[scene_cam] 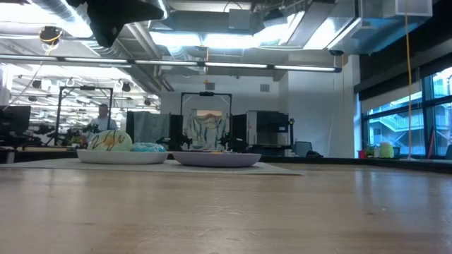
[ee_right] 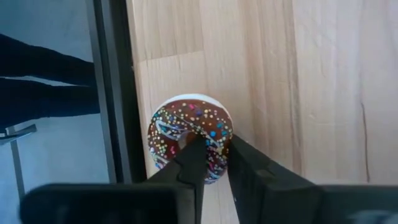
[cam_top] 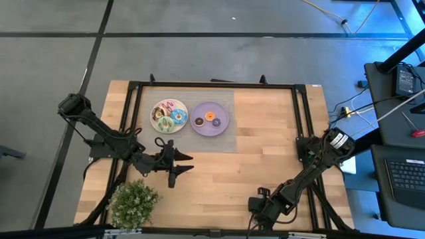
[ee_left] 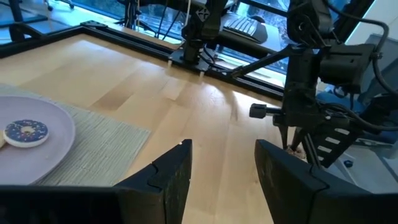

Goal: Pick & Place donuts
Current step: Put the large brown donut on the purple plate

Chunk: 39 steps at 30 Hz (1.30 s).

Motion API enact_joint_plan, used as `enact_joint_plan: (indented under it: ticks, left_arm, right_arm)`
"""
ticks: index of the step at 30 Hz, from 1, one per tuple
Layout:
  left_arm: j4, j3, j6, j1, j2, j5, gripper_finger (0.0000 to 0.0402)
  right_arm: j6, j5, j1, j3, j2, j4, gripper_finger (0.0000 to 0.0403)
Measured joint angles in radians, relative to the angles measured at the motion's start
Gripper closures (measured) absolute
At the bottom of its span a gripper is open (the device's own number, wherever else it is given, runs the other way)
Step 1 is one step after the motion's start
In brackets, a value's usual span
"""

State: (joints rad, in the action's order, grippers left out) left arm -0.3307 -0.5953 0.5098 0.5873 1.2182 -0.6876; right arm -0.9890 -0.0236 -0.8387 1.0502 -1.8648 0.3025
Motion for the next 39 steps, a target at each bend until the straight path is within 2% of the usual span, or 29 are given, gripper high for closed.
enact_joint_plan:
  ticks: [5, 13, 16, 21, 24, 32, 35, 39]
  left_arm:
    - [-0.010, 0.000, 0.000, 0.000, 0.000, -0.001, 0.0232]
    - [-0.029, 0.000, 0.000, 0.000, 0.000, -0.002, 0.0233]
    - [-0.063, 0.000, -0.031, 0.000, 0.000, -0.003, 0.0231]
    - [-0.133, 0.000, -0.117, 0.000, -0.007, -0.003, 0.0232]
    - [-0.138, 0.000, -0.141, 0.000, -0.030, -0.020, 0.0232]
    - [-0.132, 0.000, -0.253, 0.000, -0.139, -0.070, 0.0232]
    - [-0.105, 0.000, -0.277, 0.000, -0.195, -0.105, 0.0231]
    - [-0.047, 0.000, -0.325, 0.000, -0.259, -0.203, 0.0232]
  right_arm:
    - [0.032, 0.002, 0.020, 0.051, 0.000, 0.087, 0.0344]
    - [0.258, -0.034, 0.158, 0.321, 0.000, 0.492, 0.0344]
    - [0.355, -0.102, 0.242, 0.421, 0.000, 0.576, 0.0344]
    - [0.527, -0.284, 0.390, 0.544, 0.002, 0.640, 0.0344]
    - [0.644, -0.334, 0.485, 0.578, 0.002, 0.688, 0.0344]
    - [0.977, -0.319, 0.772, 0.530, 0.002, 0.654, 0.0344]
    - [1.072, -0.255, 0.874, 0.490, 0.002, 0.535, 0.0344]
    - [1.083, -0.133, 0.975, 0.423, 0.002, 0.325, 0.0344]
